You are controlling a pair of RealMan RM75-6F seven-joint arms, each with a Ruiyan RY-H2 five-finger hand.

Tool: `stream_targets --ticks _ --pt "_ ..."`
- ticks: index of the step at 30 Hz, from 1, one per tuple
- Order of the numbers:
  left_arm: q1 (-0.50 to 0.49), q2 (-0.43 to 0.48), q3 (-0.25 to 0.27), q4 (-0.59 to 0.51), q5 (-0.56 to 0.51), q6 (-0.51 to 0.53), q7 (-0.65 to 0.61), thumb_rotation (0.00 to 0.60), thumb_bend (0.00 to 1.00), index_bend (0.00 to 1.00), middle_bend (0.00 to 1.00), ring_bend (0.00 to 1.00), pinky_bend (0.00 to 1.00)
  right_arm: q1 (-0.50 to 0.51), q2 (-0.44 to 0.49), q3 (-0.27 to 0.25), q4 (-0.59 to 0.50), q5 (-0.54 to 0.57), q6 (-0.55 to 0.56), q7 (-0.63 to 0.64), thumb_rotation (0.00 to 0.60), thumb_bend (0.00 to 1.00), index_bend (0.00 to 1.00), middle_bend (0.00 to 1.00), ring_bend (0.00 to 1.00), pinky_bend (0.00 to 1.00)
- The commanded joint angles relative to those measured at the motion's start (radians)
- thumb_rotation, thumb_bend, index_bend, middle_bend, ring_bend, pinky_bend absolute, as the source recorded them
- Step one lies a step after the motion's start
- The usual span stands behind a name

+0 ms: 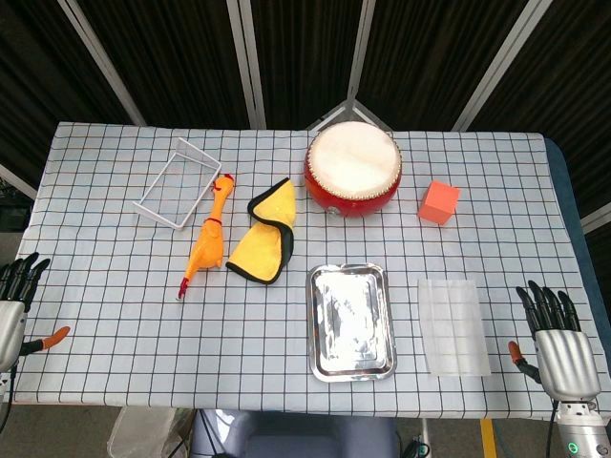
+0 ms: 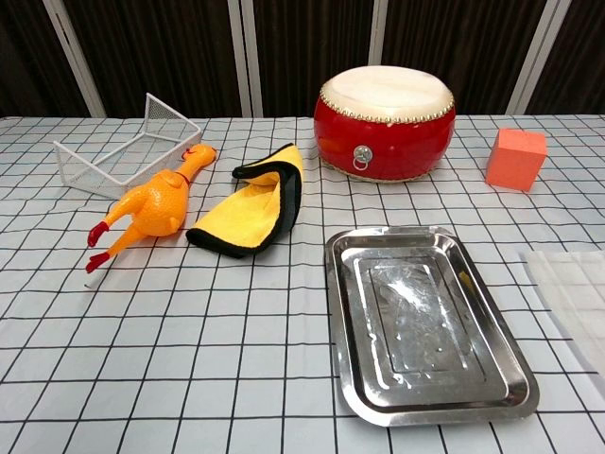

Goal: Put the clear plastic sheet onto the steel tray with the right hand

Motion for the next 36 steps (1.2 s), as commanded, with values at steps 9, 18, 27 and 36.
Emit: stream_targets --ticks 9,18,27,36 --pt "0.0 0.0 -0.004 0.001 0.012 0.013 -0.015 0.6 0.0 0.0 0.0 0.0 0.0 -0.001 -0.016 -0.016 -0.002 -0.004 -0.016 -0.032 0.6 0.39 0.0 0.0 0.0 0.0" --pt "-0.004 0.0 -0.012 -0.002 -0.005 0.004 -0.025 0.6 0.0 0.0 0.0 0.0 0.0 -0.002 -0.086 -0.041 0.005 0.034 -0.068 -0.195 0.6 0.39 0.0 0.0 0.0 0.0" --pt "-0.002 0.005 -0.012 -0.005 -0.001 0.01 -0.032 0.6 0.0 0.0 0.0 0.0 0.0 -0.03 -0.153 -0.081 0.037 0.094 -0.106 -0.329 0.6 0.39 0.0 0.0 0.0 0.0" --pt "-0.003 0.006 -0.01 -0.004 0.001 0.007 -0.034 0.6 0.0 0.0 0.0 0.0 0.0 -0.048 -0.187 -0.111 0.063 0.133 -0.135 -0.416 0.6 0.39 0.0 0.0 0.0 0.0"
